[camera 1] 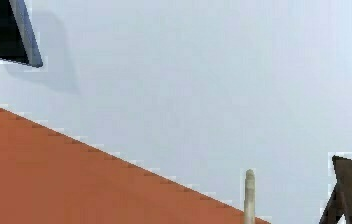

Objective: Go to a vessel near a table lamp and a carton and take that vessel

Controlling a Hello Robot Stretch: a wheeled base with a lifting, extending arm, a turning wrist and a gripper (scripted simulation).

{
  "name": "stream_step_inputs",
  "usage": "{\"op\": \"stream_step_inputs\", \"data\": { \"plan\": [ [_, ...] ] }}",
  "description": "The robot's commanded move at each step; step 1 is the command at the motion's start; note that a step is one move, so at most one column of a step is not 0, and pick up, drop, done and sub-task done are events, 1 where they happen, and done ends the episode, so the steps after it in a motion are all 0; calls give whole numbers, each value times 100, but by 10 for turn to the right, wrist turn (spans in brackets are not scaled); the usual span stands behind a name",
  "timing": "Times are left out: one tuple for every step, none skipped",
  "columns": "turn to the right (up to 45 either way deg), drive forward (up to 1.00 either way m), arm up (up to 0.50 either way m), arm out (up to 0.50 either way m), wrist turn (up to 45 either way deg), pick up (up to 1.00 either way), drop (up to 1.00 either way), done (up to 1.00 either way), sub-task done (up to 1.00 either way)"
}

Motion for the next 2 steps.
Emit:
{"op": "stream_step_inputs", "data": {
  "plan": [
    [0, 0, -30, 0, 0, 0, 0, 0, 0],
    [0, 0, 0, 0, 0, 100, 0, 0, 0]
  ]
}}
